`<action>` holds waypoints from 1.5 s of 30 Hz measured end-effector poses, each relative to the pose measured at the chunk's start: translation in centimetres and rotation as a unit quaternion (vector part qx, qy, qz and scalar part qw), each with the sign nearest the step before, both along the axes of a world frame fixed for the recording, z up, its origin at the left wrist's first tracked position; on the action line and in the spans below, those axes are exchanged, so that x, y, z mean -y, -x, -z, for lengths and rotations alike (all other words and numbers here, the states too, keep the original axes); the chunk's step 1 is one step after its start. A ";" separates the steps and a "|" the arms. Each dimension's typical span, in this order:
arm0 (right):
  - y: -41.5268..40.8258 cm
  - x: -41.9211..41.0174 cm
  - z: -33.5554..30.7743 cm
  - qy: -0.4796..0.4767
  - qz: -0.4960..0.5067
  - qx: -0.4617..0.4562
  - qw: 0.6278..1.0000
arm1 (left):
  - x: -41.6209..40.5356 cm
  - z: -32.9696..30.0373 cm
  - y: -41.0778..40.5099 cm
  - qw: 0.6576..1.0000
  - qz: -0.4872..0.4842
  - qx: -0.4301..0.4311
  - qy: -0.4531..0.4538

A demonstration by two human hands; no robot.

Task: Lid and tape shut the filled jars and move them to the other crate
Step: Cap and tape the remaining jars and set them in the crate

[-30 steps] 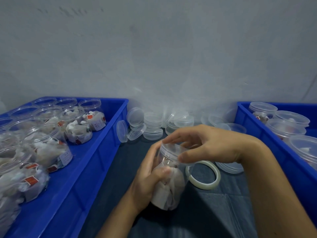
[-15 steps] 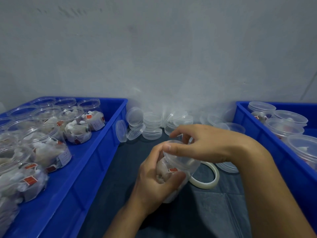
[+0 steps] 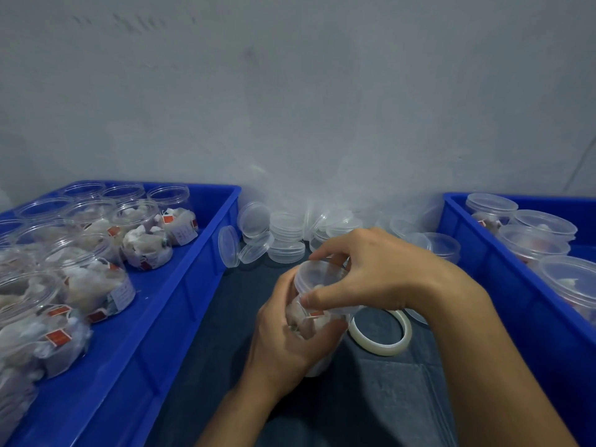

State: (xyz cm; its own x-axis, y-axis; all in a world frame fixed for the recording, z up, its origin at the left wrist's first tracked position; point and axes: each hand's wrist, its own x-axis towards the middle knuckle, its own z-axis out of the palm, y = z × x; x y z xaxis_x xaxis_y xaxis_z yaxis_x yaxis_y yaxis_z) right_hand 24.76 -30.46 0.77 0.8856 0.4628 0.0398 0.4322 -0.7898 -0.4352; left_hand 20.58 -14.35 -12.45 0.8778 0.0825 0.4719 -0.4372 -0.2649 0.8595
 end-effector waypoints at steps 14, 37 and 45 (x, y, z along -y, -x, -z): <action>-0.6 0.5 0.3 -0.007 -0.088 -0.029 0.996 | 0.1 0.2 -0.2 0.998 -0.056 -0.010 0.003; -1.3 -1.2 1.9 -0.031 -0.084 0.043 0.995 | 0.0 1.0 -1.3 0.992 -0.122 -0.021 -0.013; -1.8 -1.8 3.3 -0.038 -0.054 0.078 0.995 | 0.0 1.1 -1.6 0.992 -0.124 -0.015 -0.023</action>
